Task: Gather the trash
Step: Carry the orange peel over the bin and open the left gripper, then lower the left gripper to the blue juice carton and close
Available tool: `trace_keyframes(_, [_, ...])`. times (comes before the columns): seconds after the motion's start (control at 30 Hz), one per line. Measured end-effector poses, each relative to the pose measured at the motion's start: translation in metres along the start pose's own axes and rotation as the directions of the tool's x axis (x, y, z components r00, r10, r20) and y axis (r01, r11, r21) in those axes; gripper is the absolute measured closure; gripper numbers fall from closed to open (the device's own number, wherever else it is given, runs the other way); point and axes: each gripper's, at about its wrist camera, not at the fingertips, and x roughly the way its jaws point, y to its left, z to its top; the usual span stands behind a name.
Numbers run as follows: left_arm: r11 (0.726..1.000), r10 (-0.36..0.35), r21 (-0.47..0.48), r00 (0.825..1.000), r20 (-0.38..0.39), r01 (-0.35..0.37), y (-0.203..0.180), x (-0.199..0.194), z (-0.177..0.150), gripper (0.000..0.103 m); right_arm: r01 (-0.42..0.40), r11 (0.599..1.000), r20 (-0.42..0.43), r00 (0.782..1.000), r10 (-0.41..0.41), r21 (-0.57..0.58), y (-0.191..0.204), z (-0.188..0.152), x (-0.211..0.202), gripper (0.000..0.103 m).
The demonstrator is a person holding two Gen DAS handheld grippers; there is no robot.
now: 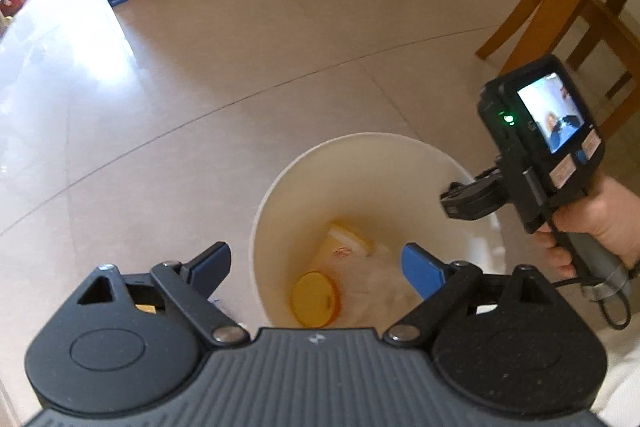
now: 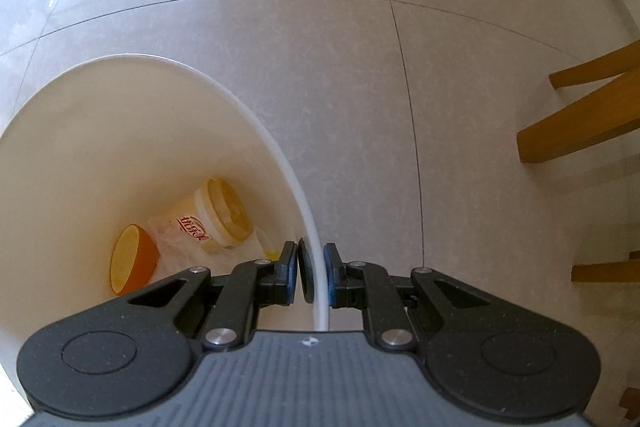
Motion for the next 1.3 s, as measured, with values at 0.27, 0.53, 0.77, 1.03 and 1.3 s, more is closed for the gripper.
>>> trace_keyframes(0.27, [0.989, 0.108, -0.099, 0.993, -0.040, -0.111, 0.021, -0.007, -0.018, 0.011, -0.035, 0.999, 0.001, 0.999, 0.035, 0.003, -0.006, -0.004, -0.002, 0.089])
trace_keyframes(0.53, [0.969, 0.114, -0.212, 0.991, -0.064, -0.125, 0.065, 0.016, -0.065, 0.011, -0.081, 0.996, -0.019, 0.997, 0.081, 0.033, -0.014, 0.001, -0.001, 0.091])
trace_keyframes(0.77, [0.942, 0.166, -0.284, 0.984, -0.066, -0.178, 0.104, 0.056, -0.118, 0.011, -0.087, 0.995, -0.031, 0.996, 0.089, 0.054, -0.015, 0.005, -0.006, 0.091])
trace_keyframes(1.03, [0.907, 0.139, -0.379, 0.981, -0.138, -0.182, 0.114, 0.116, -0.166, 0.011, -0.070, 0.997, -0.026, 0.997, 0.071, 0.044, -0.012, 0.002, -0.010, 0.091])
trace_keyframes(1.3, [0.890, 0.129, -0.423, 0.984, -0.119, -0.168, 0.109, 0.135, -0.199, 0.011, -0.038, 0.999, -0.058, 0.998, 0.038, -0.001, -0.002, 0.000, -0.008, 0.091])
